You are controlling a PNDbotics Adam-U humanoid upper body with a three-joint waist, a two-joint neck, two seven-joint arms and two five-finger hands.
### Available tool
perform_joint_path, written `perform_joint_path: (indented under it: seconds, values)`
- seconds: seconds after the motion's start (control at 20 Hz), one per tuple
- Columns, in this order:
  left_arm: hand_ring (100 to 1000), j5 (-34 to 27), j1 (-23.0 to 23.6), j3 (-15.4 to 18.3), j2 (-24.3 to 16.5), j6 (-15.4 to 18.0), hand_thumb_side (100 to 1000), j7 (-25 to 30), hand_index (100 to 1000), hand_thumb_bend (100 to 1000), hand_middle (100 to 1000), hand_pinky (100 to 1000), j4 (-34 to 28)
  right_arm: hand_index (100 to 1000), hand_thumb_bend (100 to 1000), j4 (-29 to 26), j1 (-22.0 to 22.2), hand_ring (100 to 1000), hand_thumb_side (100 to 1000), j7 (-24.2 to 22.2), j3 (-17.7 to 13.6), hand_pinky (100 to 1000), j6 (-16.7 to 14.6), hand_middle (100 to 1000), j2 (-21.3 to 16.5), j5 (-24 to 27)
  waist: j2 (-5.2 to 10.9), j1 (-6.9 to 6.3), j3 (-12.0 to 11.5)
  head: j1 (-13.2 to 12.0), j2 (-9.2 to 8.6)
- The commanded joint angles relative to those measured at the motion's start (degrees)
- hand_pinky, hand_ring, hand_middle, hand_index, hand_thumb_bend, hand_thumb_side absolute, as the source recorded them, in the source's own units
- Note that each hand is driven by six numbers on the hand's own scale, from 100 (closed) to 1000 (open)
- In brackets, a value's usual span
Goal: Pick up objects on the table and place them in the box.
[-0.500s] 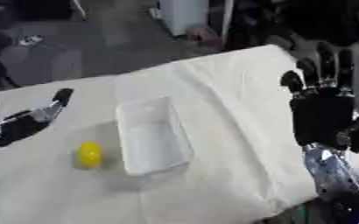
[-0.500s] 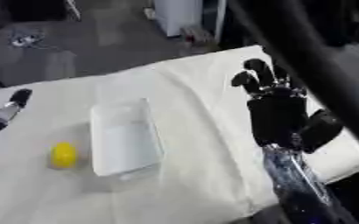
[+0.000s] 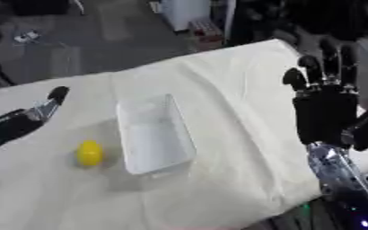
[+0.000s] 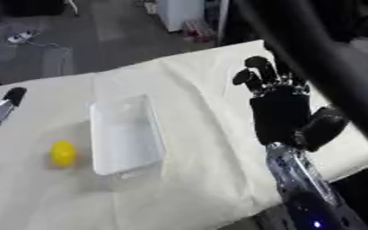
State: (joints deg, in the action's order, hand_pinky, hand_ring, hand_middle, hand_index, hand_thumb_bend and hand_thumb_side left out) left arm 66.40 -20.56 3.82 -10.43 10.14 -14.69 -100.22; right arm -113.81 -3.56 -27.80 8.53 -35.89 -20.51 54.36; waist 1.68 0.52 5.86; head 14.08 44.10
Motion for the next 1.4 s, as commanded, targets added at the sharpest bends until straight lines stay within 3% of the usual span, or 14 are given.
perform_joint_path:
  seconds: [0.05, 0.2, 0.5, 0.8, 1.25, 1.3, 1.35, 1.4]
  values:
    - [603, -0.09, -0.94, -0.09, -0.80, -0.20, 631, 1.20, 837, 497, 730, 513, 0.57, 795, 240, -0.78, -1.06, 708, 1000, -8.24, 0.18, 600, -8.21, 785, -0.97, 0.09, 0.14, -0.21, 0.01, -1.67, 0.01]
    - [574, -0.94, -1.22, -0.25, -1.12, -0.18, 636, 1.15, 823, 460, 694, 468, 1.99, 794, 243, -0.78, -1.48, 704, 1000, -8.58, 0.32, 598, -8.12, 784, -1.18, 0.34, -0.16, -0.37, 0.22, -2.67, 0.01]
    - [542, -1.02, -1.63, -0.36, -1.30, 0.16, 602, 2.62, 816, 483, 659, 422, 6.38, 792, 240, -0.78, -1.80, 694, 1000, -9.08, 0.27, 592, -8.48, 781, -1.31, 0.78, -0.63, -0.43, 0.48, -4.38, 0.01]
    - [538, -0.73, -1.85, -0.28, -1.34, 0.64, 625, 2.78, 811, 441, 655, 417, 9.24, 791, 249, -0.78, -2.06, 688, 1000, -9.61, 0.52, 591, -8.22, 780, -1.27, 0.87, -0.79, -0.45, 0.47, -4.88, 0.01]
    - [538, -1.33, -1.89, -3.04, -1.76, 3.23, 654, 3.67, 796, 405, 655, 420, 14.01, 788, 249, -0.78, -2.54, 680, 1000, -9.90, 0.69, 587, -7.64, 777, -1.29, 1.26, -0.85, -0.54, 0.79, -5.17, 0.01]
    - [539, -1.33, -1.92, -3.34, -1.82, 3.53, 623, 3.72, 796, 476, 655, 420, 14.56, 788, 249, -0.78, -2.57, 680, 1000, -9.92, 0.69, 587, -7.62, 777, -1.30, 1.29, -0.86, -0.55, 0.82, -5.20, 0.01]
    - [539, -1.29, -1.93, -3.71, -1.86, 3.84, 659, 3.80, 795, 400, 655, 419, 15.12, 787, 250, -0.78, -2.60, 678, 1000, -9.94, 0.70, 586, -7.60, 776, -1.32, 1.32, -0.87, -0.56, 0.86, -5.21, 0.01]
    - [539, -1.25, -1.96, -4.21, -1.90, 4.17, 658, 3.86, 795, 401, 655, 420, 15.87, 787, 249, -0.78, -2.64, 678, 1000, -9.98, 0.70, 586, -7.60, 776, -1.35, 1.35, -0.87, -0.56, 0.89, -5.20, 0.01]
